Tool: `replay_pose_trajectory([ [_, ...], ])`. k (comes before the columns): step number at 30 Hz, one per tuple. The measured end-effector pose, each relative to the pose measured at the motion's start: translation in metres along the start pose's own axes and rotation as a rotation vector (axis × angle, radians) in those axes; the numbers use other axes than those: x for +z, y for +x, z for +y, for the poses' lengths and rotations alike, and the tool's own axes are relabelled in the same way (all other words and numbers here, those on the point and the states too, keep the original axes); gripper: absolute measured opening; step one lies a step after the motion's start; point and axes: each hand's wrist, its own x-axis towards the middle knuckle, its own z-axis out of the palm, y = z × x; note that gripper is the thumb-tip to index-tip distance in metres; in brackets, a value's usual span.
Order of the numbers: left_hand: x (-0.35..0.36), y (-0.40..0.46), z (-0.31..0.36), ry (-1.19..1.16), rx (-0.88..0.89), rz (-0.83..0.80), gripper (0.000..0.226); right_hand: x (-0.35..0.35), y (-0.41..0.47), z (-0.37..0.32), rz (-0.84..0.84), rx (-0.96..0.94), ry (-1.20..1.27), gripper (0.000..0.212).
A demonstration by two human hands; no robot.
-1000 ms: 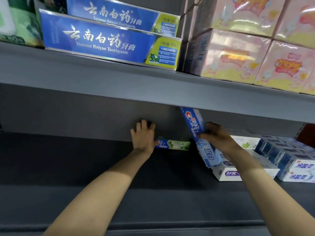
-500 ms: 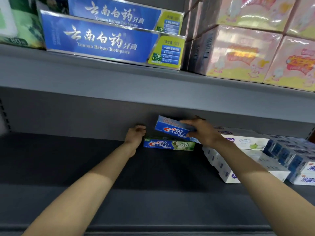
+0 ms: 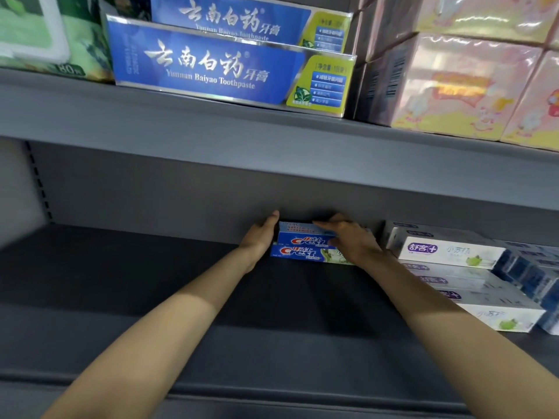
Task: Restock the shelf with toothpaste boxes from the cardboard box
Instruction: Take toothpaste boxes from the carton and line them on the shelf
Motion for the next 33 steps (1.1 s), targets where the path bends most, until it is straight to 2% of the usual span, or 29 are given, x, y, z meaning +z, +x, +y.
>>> replay_pose_trajectory([
  [3, 0.001, -0.002, 0.000, 0.095, 0.052, 0.020, 0.024, 0.013, 0.003, 0.001, 0.102, -0.013, -0.007, 0.054],
  [6, 0.001, -0.002, 0.000, 0.251, 0.100, 0.110, 0.031, 0.023, 0.003, 0.000, 0.205, -0.005, -0.044, 0.050],
  [13, -0.002, -0.001, 0.000, 0.310, 0.125, 0.102, 0.033, 0.028, 0.004, -0.015, 0.194, 0.093, -0.102, 0.055],
  [17, -0.010, -0.005, -0.001, 0.436, 0.174, 0.066, 0.033, 0.022, -0.004, -0.026, 0.088, 0.124, 0.100, 0.050],
  [20, -0.013, -0.021, 0.002, 0.545, 0.259, 0.050, 0.035, 0.019, -0.024, -0.044, 0.172, 0.102, 0.264, 0.047],
  [22, -0.020, -0.041, 0.005, 0.636, 0.357, 0.065, 0.035, 0.018, -0.041, -0.063, 0.268, 0.114, 0.329, 0.040],
  [25, -0.035, -0.084, 0.007, 0.905, 0.486, 0.102, 0.035, 0.017, -0.069, -0.098, 0.276, 0.113, 0.443, 0.035],
  [28, -0.054, -0.136, 0.002, 1.110, 0.455, 0.135, 0.033, 0.014, -0.105, -0.134, 0.297, 0.081, 0.459, 0.032],
  [30, -0.069, -0.174, -0.009, 1.138, 0.503, 0.172, 0.029, 0.014, -0.135, -0.159, 0.336, 0.020, 0.462, 0.030],
  [33, -0.094, -0.234, -0.032, 1.068, 0.527, 0.216, 0.021, 0.018, -0.183, -0.197, 0.294, -0.041, 0.484, 0.026],
])
